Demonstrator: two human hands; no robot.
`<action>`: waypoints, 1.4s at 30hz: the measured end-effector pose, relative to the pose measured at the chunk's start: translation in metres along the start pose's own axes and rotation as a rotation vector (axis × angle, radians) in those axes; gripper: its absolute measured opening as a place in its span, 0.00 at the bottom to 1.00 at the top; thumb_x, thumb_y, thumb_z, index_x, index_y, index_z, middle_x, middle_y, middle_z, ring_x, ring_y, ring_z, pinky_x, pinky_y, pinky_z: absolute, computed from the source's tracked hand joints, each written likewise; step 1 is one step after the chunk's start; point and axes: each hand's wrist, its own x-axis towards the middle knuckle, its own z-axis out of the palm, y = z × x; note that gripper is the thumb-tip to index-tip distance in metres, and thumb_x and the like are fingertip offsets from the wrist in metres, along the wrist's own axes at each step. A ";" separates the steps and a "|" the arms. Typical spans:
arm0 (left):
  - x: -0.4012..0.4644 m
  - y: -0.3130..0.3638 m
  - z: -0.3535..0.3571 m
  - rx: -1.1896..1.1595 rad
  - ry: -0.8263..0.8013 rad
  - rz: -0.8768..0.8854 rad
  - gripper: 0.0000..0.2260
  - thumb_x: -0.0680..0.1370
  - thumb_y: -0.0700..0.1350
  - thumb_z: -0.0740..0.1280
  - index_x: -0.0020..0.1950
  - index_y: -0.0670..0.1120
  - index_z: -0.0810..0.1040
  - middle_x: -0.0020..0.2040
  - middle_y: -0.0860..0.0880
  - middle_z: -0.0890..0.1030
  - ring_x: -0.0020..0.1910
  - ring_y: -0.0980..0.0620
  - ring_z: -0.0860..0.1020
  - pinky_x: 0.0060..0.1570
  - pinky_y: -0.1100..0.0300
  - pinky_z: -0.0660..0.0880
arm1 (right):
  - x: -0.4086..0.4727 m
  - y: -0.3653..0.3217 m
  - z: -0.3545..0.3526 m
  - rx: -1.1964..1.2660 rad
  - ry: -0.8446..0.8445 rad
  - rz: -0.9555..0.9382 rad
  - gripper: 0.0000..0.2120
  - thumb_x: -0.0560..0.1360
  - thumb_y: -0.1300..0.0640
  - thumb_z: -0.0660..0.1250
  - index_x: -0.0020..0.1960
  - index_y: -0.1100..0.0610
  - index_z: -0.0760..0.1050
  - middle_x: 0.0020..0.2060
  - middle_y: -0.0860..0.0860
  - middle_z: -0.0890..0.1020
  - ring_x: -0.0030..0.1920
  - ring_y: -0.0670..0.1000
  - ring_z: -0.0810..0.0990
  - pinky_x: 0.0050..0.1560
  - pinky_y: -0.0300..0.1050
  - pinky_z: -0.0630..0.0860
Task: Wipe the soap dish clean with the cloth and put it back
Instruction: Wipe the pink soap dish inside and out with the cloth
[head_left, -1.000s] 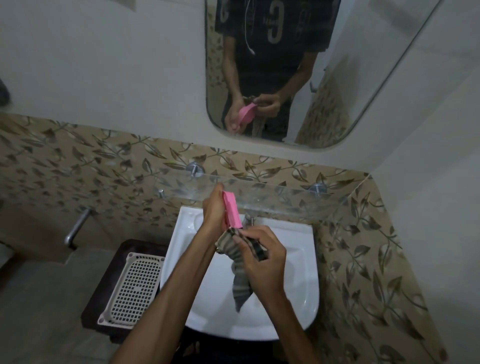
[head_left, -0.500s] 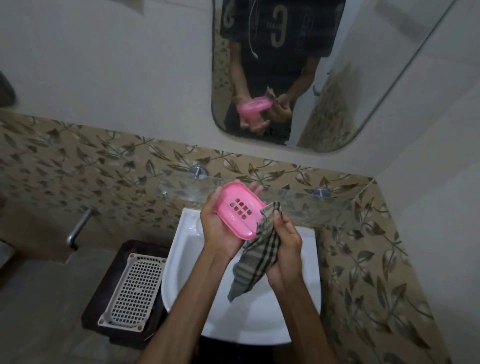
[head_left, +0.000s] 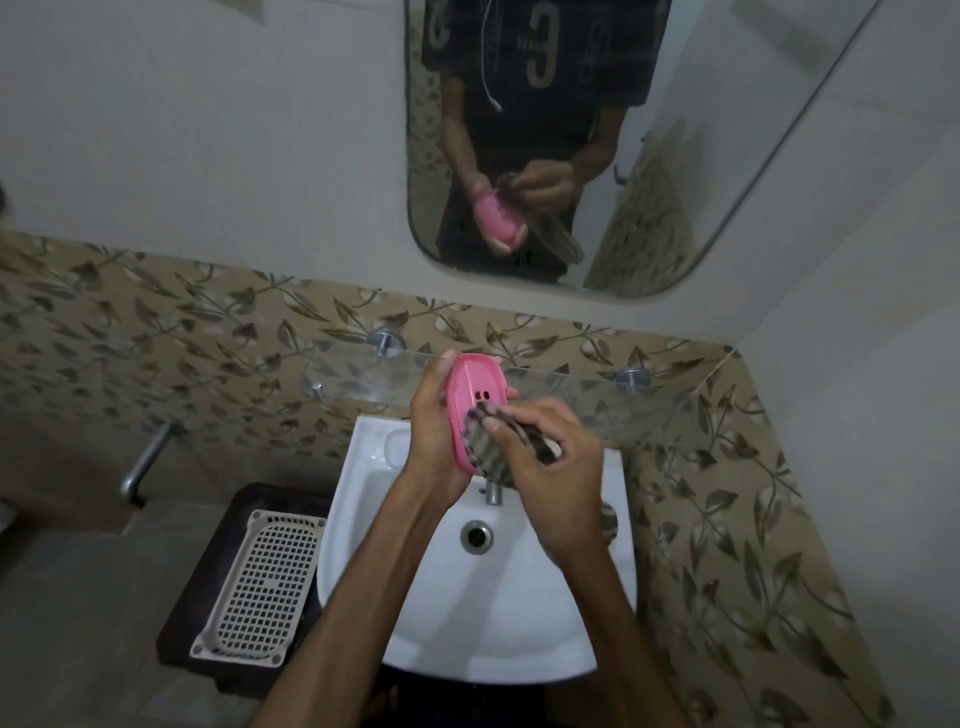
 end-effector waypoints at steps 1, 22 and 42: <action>0.000 -0.002 0.000 -0.007 0.019 -0.024 0.28 0.77 0.64 0.64 0.53 0.40 0.87 0.47 0.39 0.83 0.43 0.43 0.83 0.51 0.49 0.80 | 0.003 -0.002 0.004 -0.062 -0.031 -0.019 0.12 0.74 0.55 0.77 0.58 0.53 0.86 0.53 0.48 0.85 0.55 0.46 0.84 0.56 0.49 0.84; 0.001 -0.014 -0.006 0.030 0.038 -0.091 0.25 0.82 0.61 0.61 0.58 0.43 0.86 0.54 0.38 0.85 0.49 0.43 0.86 0.48 0.51 0.84 | 0.010 0.016 0.026 -0.260 0.090 -0.146 0.08 0.72 0.61 0.78 0.51 0.56 0.86 0.45 0.51 0.83 0.44 0.46 0.80 0.45 0.35 0.79; 0.000 -0.013 -0.002 0.072 -0.010 -0.045 0.23 0.84 0.58 0.58 0.56 0.42 0.86 0.49 0.41 0.86 0.46 0.47 0.86 0.47 0.54 0.83 | 0.015 0.008 0.025 -0.309 0.110 -0.154 0.10 0.75 0.59 0.75 0.56 0.55 0.86 0.48 0.51 0.86 0.45 0.47 0.83 0.48 0.39 0.82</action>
